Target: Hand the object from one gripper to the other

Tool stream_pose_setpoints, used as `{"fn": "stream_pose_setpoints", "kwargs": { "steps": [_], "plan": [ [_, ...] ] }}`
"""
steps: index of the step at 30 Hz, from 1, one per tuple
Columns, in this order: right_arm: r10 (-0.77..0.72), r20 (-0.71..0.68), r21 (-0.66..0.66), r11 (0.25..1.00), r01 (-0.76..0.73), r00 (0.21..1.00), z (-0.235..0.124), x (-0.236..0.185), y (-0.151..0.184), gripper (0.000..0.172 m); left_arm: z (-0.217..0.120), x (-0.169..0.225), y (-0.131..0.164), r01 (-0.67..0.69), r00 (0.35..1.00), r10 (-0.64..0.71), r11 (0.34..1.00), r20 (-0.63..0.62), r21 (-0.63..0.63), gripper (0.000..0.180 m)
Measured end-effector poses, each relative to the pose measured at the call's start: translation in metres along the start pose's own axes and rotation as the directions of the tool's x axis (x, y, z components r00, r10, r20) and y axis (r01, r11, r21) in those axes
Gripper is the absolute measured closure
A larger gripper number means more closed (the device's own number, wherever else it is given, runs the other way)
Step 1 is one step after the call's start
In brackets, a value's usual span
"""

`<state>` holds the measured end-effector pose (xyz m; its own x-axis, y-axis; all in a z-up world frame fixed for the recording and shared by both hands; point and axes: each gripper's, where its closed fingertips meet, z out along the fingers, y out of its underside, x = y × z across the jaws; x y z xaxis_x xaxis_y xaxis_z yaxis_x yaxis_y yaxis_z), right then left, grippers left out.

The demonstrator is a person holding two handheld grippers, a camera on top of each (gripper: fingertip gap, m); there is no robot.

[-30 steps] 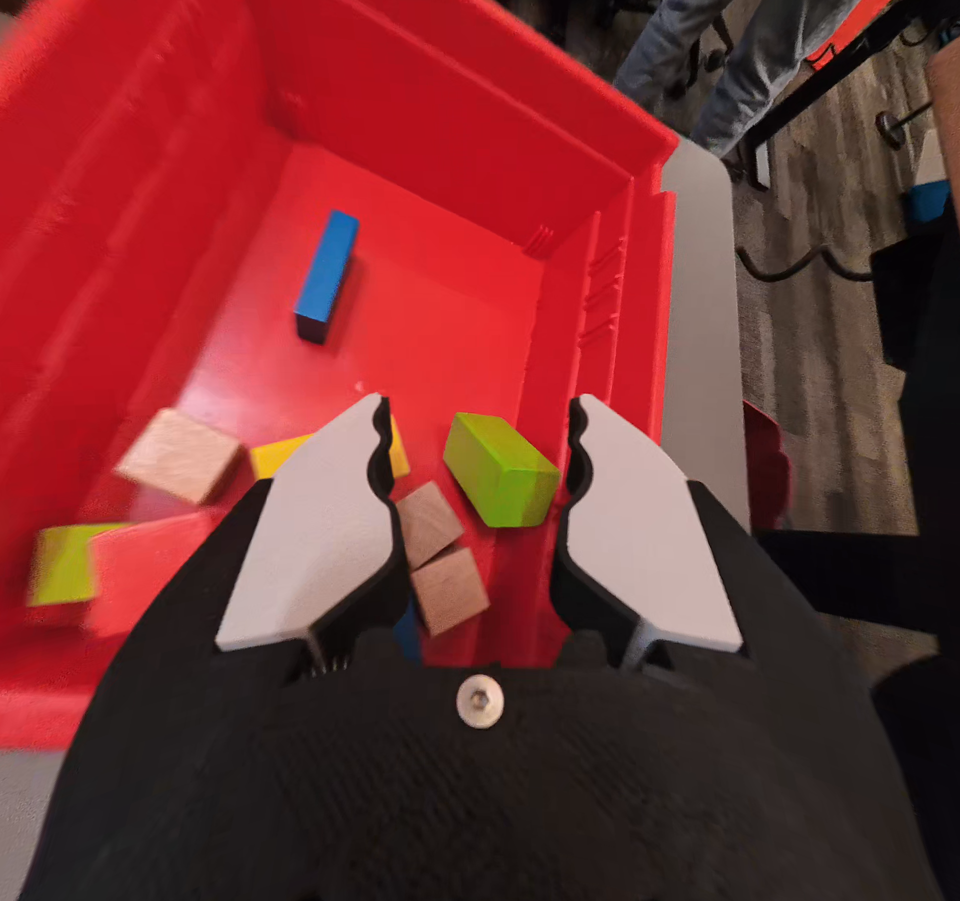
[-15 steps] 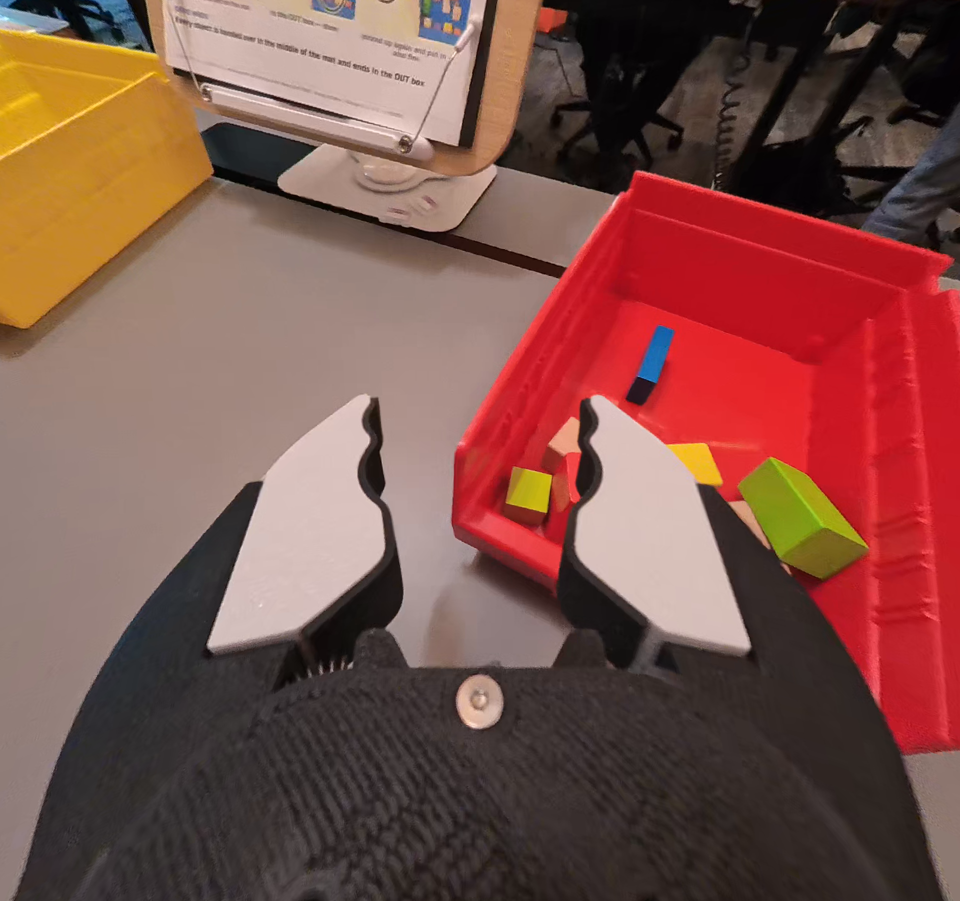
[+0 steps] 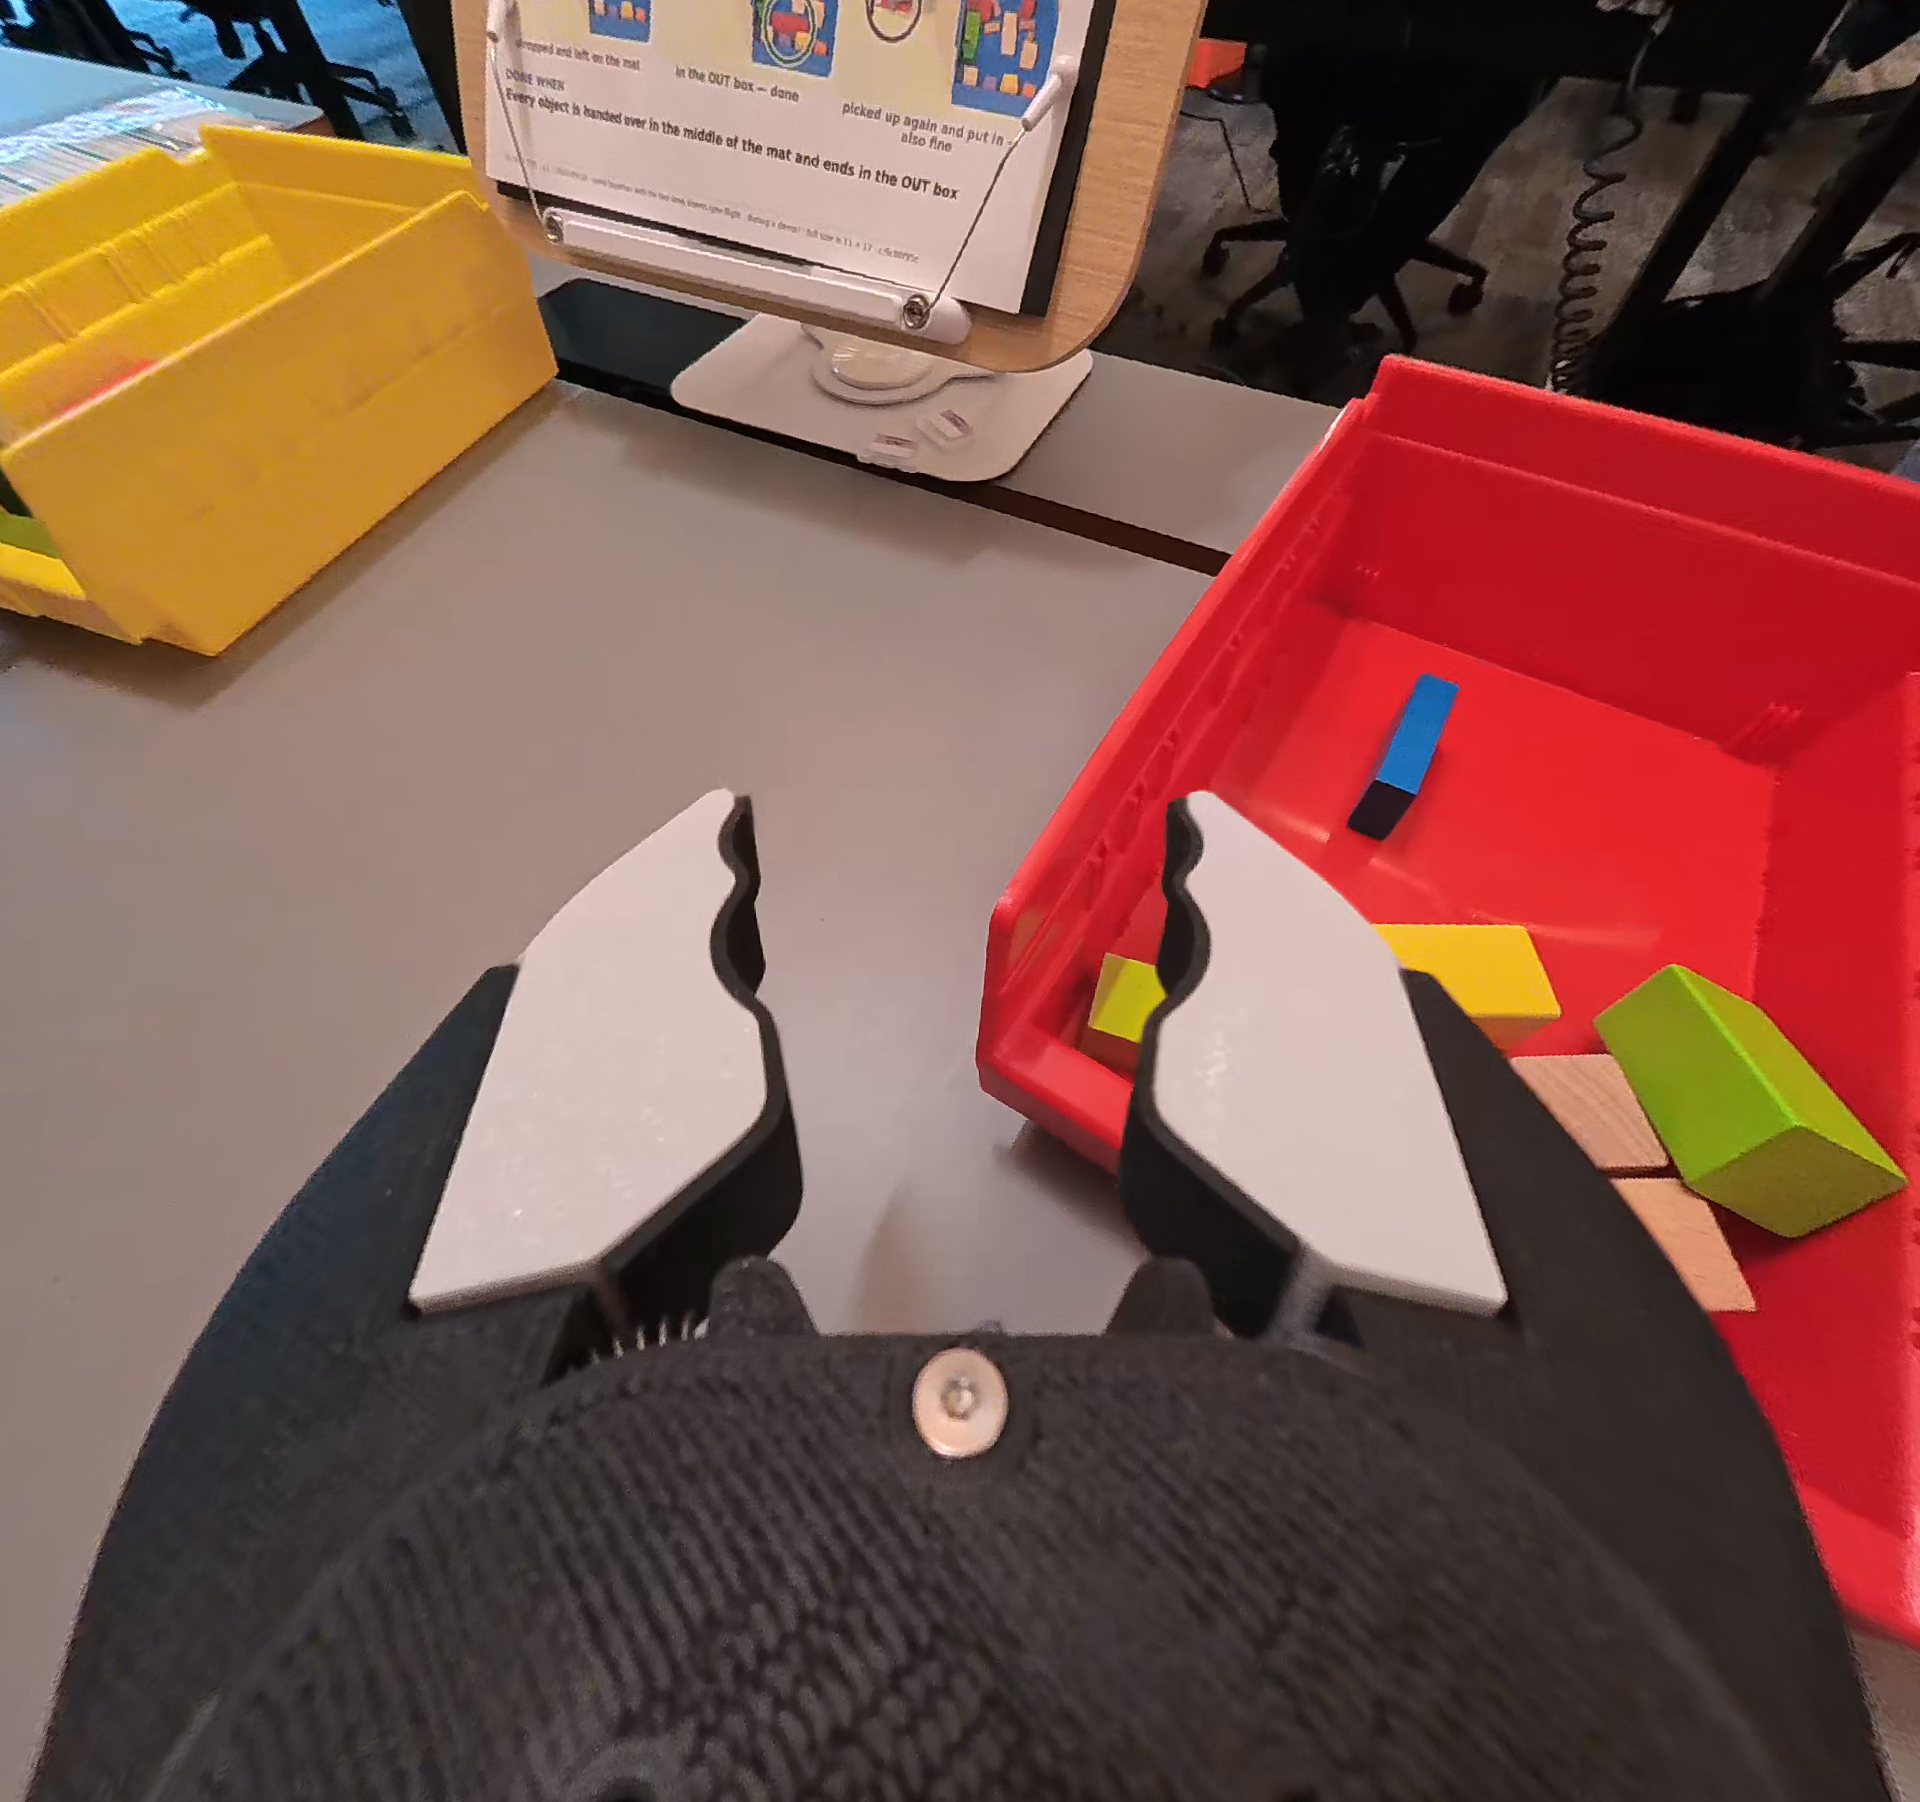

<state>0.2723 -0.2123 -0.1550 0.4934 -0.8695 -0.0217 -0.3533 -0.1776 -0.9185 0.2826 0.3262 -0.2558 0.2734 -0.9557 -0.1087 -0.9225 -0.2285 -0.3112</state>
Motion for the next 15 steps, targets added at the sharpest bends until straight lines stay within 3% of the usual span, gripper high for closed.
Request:
{"fn": "stream_pose_setpoints", "kwargs": {
  "steps": [1,7,15],
  "plan": [
    [0.003,0.005,-0.003,1.0,-0.003,1.0,0.0,0.0,0.001,0.096,0.003,0.0,0.002,0.005,1.0,-0.005,1.0,0.017,-0.01,0.118],
    [0.003,0.023,0.006,1.0,-0.003,1.0,0.0,-0.002,0.001,0.096,0.011,-0.006,0.0,0.054,0.996,-0.056,0.998,0.076,0.019,0.129],
    [0.036,0.033,0.006,0.999,-0.036,0.999,-0.001,0.004,0.004,0.095,0.022,-0.007,-0.001,0.081,0.994,-0.082,0.997,0.075,0.017,0.128]
  ]
}}
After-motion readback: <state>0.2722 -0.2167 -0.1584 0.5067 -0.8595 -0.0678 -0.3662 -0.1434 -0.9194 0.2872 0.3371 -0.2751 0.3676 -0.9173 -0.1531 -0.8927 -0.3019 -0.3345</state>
